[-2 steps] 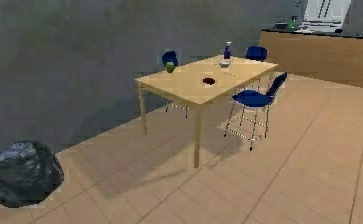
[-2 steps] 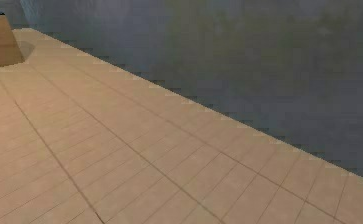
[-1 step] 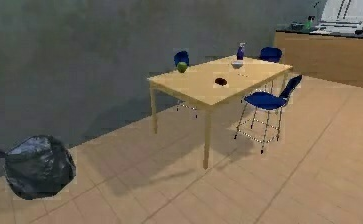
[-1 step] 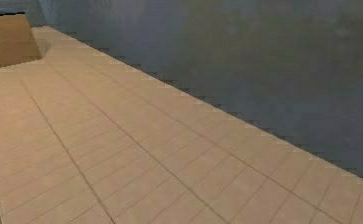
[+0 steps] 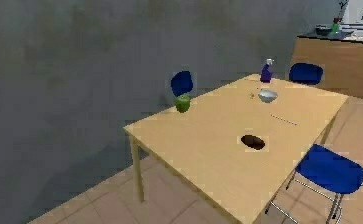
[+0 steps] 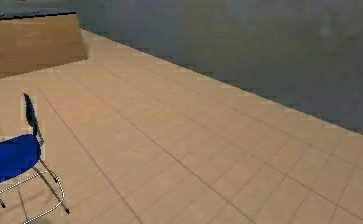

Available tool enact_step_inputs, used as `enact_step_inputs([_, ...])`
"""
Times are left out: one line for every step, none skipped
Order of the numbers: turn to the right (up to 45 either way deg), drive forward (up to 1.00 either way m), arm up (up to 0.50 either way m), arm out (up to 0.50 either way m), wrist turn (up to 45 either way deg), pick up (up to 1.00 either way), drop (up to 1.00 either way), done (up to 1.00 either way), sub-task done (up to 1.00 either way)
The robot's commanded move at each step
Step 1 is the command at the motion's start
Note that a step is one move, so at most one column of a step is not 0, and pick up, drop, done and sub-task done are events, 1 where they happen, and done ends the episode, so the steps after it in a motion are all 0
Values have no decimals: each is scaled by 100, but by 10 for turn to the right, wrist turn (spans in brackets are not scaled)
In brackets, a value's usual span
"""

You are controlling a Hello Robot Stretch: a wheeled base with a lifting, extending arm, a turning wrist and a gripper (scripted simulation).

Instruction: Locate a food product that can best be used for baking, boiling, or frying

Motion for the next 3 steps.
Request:
enact_step_inputs([-270, 0, 0, 0, 0, 0, 0, 0, 0])
enact_step_inputs([0, 5, 0, 0, 0, 0, 0, 0, 0])
enact_step_inputs([450, 0, 0, 0, 0, 0, 0, 0, 0])
